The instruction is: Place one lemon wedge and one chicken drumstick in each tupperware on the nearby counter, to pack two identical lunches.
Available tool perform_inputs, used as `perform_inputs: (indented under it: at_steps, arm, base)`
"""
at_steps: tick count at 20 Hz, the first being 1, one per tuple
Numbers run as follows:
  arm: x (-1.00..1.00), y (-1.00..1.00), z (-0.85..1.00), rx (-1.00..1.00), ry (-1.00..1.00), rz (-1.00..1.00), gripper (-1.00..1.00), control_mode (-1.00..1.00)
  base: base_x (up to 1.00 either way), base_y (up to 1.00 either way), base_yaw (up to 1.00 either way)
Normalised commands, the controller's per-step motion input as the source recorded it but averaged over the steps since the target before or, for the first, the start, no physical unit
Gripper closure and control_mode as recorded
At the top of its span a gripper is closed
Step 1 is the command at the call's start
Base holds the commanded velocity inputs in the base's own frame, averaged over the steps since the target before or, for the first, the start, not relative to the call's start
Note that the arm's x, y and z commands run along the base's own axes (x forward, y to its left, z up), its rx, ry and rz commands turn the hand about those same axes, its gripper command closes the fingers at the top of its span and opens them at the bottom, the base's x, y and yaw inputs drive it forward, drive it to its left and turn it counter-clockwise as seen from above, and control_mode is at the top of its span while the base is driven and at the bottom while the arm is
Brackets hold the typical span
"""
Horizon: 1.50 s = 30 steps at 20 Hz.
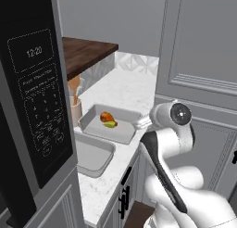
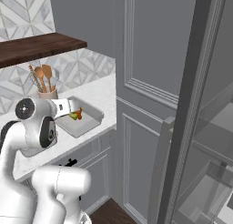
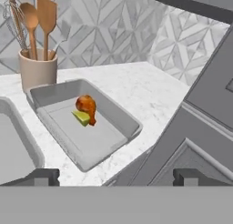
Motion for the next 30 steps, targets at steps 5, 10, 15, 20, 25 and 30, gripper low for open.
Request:
perform_inputs:
  at_steps: [5, 10, 15, 20, 25, 30]
  arm:
    - [-0.91, -0.11, 0.37, 0.05, -0.03, 0.04, -1.0, -1.0]
    - [-0.5, -0.34, 0.01, 0.02, 0.0, 0.0, -1.0, -1.0]
    - [-0.31, -0.37, -0.04, 0.02, 0.0, 0.0, -1.0, 1.0]
    - [0.0, 0.0, 0.0, 0.0, 0.0, 0.0, -1.0, 1.0]
    - [0.0, 0.0, 0.0, 0.0, 0.0, 0.0, -1.0, 1.0]
    - [0.0, 0.0, 0.0, 0.0, 0.0, 0.0, -1.0, 1.0]
  base:
    - [0.0, 0.0, 0.0]
    - [0.0, 0.0, 0.0]
    - [-0.15, -0.04, 0.0]
    - [-0.98, 0.0, -0.04]
    - [-1.0, 0.15, -0.19]
    - [-1.0, -0.1, -0.39]
